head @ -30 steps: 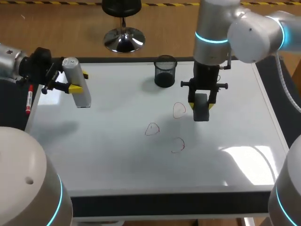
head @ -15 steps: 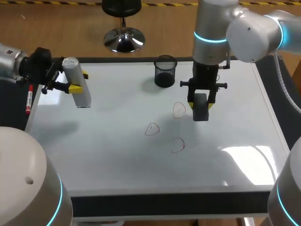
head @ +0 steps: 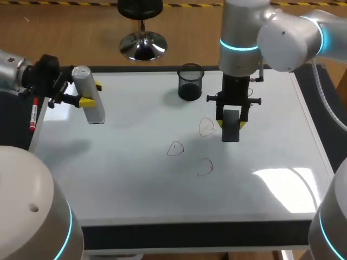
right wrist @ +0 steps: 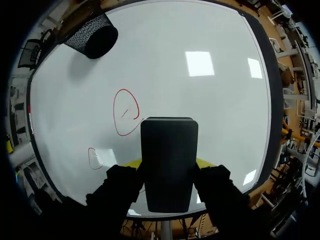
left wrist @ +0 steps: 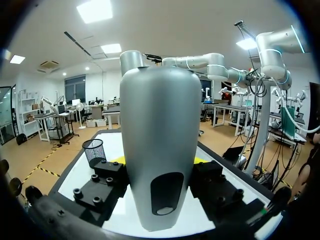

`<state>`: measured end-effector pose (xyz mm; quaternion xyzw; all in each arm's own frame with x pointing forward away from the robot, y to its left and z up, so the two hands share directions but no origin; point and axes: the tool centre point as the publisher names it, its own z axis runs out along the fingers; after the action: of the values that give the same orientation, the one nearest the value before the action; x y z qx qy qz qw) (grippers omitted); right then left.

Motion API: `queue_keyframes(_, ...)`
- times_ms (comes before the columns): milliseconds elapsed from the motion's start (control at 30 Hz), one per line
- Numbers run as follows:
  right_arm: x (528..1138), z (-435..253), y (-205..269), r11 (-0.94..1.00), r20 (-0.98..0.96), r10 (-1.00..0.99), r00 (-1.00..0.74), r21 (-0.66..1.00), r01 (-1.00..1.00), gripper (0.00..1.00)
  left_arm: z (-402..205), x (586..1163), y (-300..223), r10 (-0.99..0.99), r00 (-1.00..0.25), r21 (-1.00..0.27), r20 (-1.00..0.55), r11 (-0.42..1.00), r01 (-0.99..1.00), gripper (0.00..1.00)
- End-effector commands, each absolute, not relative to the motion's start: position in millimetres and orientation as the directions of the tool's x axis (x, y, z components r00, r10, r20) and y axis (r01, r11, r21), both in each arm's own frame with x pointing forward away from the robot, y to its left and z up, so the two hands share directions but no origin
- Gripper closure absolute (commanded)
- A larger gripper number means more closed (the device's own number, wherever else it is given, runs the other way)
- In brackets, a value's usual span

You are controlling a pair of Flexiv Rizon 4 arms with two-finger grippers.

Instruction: Pick up the inspection probe, press it on each red-marked spot on the whiteboard one by one, put down the probe, pick up the eraser, and wipe off all the red marks.

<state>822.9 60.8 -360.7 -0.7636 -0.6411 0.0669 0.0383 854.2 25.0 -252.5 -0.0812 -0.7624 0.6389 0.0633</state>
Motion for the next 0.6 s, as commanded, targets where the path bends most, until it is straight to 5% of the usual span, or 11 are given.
queue_keyframes(33, 816.3, -355.7, 78.7, -0.190, -0.091, 0.979, 0.180, -0.118, 0.975, 1.00, -251.5, 854.7, 25.4, 0.207, -0.978, -0.984, -0.008, 0.170, 0.044, 1.00)
queue_keyframes(600, 828.0, -360.7, 141.7, -0.188, -0.153, 0.971, 0.185, -0.007, 0.982, 1.00, -251.5, 854.7, 25.4, 0.207, -0.978, -0.984, -0.008, 0.170, 0.044, 1.00)
